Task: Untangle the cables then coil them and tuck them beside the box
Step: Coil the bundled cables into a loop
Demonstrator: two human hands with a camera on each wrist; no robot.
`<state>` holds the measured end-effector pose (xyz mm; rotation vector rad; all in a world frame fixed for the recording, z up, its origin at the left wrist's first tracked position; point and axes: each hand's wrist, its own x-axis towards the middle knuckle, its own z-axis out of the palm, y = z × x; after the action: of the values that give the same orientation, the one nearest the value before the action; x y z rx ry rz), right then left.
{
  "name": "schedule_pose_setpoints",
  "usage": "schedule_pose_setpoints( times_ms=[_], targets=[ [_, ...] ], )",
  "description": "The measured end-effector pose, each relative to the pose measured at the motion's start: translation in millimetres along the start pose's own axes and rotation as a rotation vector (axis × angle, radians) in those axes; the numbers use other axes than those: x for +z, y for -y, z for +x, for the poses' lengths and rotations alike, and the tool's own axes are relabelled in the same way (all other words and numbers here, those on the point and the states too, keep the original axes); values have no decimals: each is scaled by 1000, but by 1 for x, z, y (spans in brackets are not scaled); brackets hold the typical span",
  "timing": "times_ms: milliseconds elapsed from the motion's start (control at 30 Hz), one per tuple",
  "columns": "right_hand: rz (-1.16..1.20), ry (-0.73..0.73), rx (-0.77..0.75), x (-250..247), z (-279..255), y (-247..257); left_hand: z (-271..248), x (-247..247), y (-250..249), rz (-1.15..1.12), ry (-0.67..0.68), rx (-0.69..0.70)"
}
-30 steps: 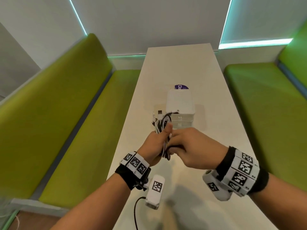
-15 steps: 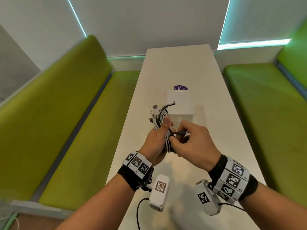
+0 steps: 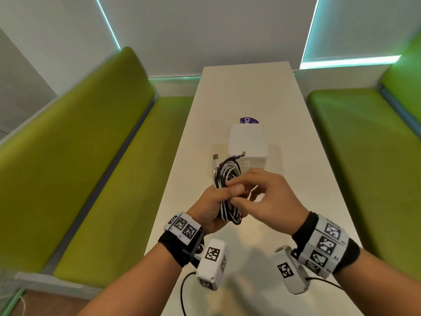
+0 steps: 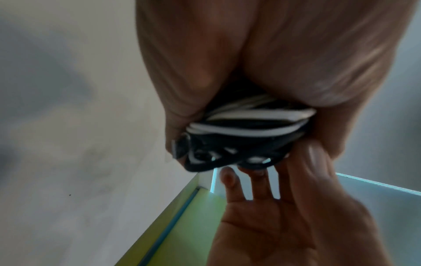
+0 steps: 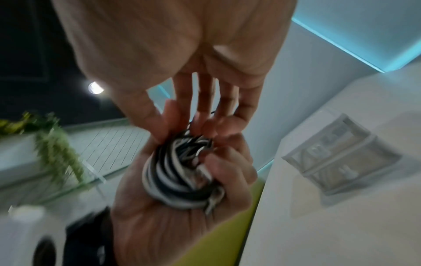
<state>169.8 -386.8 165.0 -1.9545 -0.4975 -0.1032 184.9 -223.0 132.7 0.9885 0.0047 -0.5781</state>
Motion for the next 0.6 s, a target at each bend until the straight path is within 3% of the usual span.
schedule_pose_setpoints(
  times_ms=[100,200,300,367,500,600],
  targets=[
    [453,-141,141,-18,10,-9,-2,-3,-4,236,-153,72],
    [582,-262,390,-37,21,-22,-10,-5,-23,1020,-240,171],
    [534,-78,487,-43,27,-32,-15,0,-39,1798,-180,280],
    [394,96,373,-41,31,-26,-9,5,-39,2101,-124,302],
    [-187,456,211,-21,31,-3,7,11,-30,2303,-50,188],
    [-563,506,219,0,27,-14,13,15,-22,2370,-56,143]
  ],
)
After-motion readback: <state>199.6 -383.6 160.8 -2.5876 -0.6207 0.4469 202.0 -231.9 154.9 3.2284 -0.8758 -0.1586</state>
